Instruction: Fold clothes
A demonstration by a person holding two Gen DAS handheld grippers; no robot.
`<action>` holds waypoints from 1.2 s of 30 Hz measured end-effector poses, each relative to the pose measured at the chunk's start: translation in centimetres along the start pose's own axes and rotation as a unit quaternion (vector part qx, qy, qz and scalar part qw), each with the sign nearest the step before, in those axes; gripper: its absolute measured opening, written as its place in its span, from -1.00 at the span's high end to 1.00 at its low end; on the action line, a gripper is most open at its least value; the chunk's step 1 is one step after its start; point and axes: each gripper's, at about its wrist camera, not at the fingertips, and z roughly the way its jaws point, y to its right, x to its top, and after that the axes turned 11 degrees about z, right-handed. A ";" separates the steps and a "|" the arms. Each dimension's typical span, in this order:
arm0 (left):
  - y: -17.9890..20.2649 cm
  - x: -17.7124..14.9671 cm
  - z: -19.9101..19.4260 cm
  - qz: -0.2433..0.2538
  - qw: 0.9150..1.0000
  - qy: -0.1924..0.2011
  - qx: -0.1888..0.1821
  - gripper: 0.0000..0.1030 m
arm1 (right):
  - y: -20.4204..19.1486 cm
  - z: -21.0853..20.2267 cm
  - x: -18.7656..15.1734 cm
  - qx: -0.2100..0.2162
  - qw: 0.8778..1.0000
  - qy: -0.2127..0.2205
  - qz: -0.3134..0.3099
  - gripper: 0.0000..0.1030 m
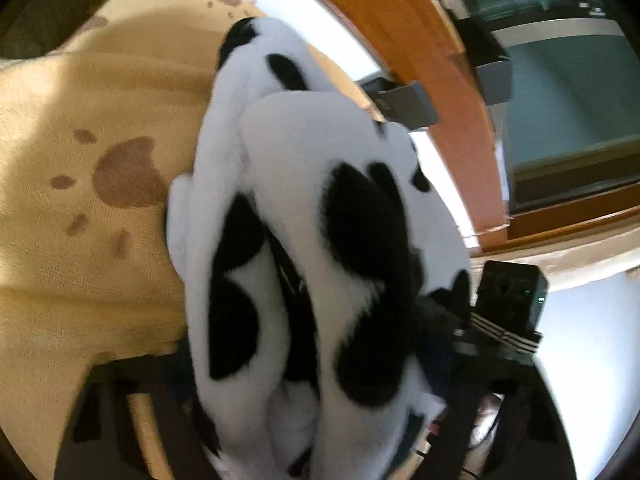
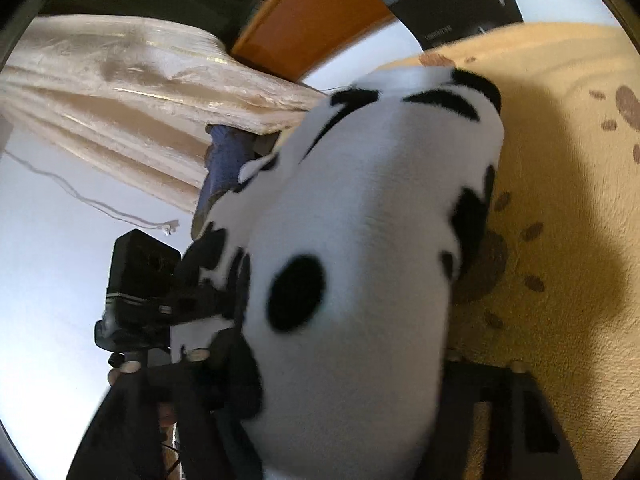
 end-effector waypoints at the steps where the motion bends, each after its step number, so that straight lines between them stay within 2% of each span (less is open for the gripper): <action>1: 0.3 -0.1 -0.4 0.004 1.000 0.005 -0.002 -0.39 | -0.3 -0.2 -0.1 0.001 1.000 0.004 -0.007 -0.09; 4: 0.9 -0.3 -1.6 0.009 1.000 0.019 -0.015 -0.32 | -1.3 -0.9 -0.2 0.013 1.000 0.015 -0.019 -0.04; 9: 2.2 -0.5 -5.1 0.015 0.998 0.052 -0.041 -0.31 | -3.2 -2.7 -0.3 0.047 0.998 0.029 -0.029 -0.04; 14: 2.3 -2.2 -11.2 0.018 0.995 0.093 -0.035 -0.31 | -7.5 -2.6 -1.1 0.068 0.995 0.024 -0.070 -0.04; 20: -1.0 -7.0 -20.7 -0.013 0.988 0.154 0.003 -0.32 | -14.7 1.4 -3.8 0.096 0.986 -0.016 -0.138 -0.04; 26: -6.8 -12.8 -28.6 -0.073 0.974 0.212 0.046 -0.33 | -21.2 9.5 -7.9 0.111 0.971 -0.083 -0.195 -0.04; 31: -11.5 -15.5 -29.7 -0.116 0.963 0.234 0.068 -0.34 | -24.3 16.4 -11.5 0.099 0.957 -0.125 -0.244 -0.04; 36: -15.7 -17.5 -29.2 -0.145 0.956 0.247 0.067 -0.36 | -24.4 21.0 -13.2 0.066 0.948 -0.150 -0.271 -0.05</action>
